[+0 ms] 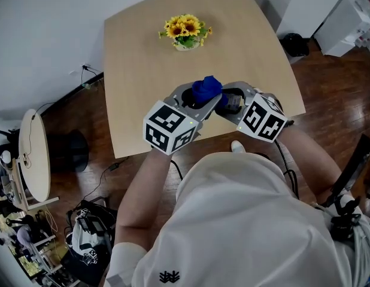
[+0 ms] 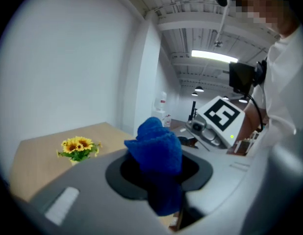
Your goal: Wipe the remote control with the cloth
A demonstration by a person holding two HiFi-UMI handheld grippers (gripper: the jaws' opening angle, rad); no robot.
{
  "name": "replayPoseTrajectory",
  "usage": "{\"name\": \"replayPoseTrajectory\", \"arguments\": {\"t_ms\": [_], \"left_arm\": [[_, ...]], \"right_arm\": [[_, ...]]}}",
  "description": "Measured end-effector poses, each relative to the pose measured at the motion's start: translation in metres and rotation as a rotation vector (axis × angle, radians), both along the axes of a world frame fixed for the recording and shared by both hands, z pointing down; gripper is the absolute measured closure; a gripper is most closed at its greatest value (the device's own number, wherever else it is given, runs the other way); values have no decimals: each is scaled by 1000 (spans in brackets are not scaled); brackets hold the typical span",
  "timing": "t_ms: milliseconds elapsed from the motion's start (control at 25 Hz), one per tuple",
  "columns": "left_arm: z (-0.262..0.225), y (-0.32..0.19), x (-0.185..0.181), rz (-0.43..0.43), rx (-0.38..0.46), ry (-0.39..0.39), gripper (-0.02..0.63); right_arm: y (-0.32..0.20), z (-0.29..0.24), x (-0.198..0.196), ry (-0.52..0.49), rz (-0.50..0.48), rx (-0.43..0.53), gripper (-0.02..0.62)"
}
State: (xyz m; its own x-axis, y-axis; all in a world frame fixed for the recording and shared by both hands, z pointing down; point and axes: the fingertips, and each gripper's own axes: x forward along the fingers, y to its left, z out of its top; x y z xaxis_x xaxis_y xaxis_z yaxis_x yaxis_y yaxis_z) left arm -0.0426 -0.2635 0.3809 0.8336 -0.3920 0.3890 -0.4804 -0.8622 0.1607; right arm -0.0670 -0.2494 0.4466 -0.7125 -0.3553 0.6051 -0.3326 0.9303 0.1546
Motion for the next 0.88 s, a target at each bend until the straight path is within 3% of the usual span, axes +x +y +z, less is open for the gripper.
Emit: {"name": "replayPoseTrajectory", "arguments": {"t_ms": [320, 520, 680, 880], "left_arm": [[13, -29, -75, -165, -15, -41, 465], [12, -38, -101, -225, -6, -59, 463], [-6, -31, -84, -204, -4, 12, 463], [-22, -10, -22, -64, -15, 78, 463]], "right_arm": [[-2, 2, 4, -3, 12, -10, 377], [-3, 0, 4, -5, 13, -10, 377], [-5, -1, 2, -17, 16, 1, 377], [-5, -2, -8, -52, 14, 0, 379]]}}
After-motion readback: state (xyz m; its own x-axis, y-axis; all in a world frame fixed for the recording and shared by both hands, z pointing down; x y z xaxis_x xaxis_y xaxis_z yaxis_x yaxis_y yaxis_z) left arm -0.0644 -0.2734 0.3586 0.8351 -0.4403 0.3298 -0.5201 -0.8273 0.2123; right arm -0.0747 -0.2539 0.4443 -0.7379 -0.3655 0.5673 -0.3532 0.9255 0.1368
